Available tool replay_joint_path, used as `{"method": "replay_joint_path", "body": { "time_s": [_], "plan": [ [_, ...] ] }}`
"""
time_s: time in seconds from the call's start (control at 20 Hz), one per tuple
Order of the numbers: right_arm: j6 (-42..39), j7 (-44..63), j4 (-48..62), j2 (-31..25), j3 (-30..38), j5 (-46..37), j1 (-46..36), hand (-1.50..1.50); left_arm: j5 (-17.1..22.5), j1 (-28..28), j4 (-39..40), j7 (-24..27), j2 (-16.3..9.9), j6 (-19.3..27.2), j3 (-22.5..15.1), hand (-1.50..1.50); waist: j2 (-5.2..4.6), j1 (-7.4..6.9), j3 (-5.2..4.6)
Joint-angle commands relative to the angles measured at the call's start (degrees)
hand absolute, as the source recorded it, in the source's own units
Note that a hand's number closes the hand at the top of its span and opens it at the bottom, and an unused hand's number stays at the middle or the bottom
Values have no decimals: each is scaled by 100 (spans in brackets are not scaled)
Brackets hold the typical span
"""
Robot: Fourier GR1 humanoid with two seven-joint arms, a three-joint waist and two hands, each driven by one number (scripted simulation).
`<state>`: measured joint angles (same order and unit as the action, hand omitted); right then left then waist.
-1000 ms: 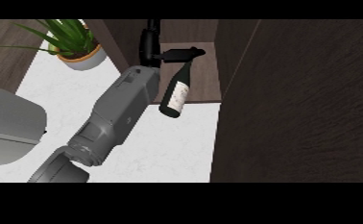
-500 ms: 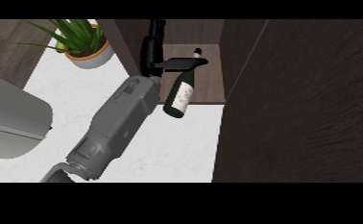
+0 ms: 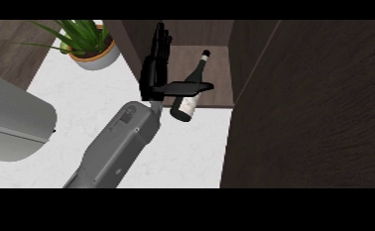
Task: Pick up the wine, place it into the cabinet and close the cabinet
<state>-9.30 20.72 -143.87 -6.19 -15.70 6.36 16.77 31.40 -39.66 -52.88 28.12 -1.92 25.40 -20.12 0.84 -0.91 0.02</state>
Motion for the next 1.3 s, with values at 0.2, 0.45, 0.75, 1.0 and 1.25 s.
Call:
{"method": "replay_joint_path", "body": {
  "time_s": [0.2, 0.45, 0.75, 1.0, 1.25],
  "plan": [
    [122, 623, -1056, -127, 173, 479, -23, -150, -245, 1736, -2352, -465, -426, 174, -698, -150, -28, -11, -2],
    [167, 805, -1454, -137, -223, 277, 139, -150, -485, 2433, -3006, -351, -248, 476, -1058, -150, -40, 92, -5],
    [-419, 1004, -1299, -733, -478, 299, 127, 150, -776, 3391, -4142, -383, -665, 665, -1462, -150, -37, 73, -7],
    [-935, 947, -1100, -953, -1369, 598, 383, 150, -617, 3991, -4777, -381, -1230, 482, -1205, -150, -30, 61, -8],
    [-912, 1031, -1041, -833, -2006, 334, 83, 150, -558, 4756, -5448, -286, -1853, 150, -1121, -150, -48, 17, -11]
  ]
}}
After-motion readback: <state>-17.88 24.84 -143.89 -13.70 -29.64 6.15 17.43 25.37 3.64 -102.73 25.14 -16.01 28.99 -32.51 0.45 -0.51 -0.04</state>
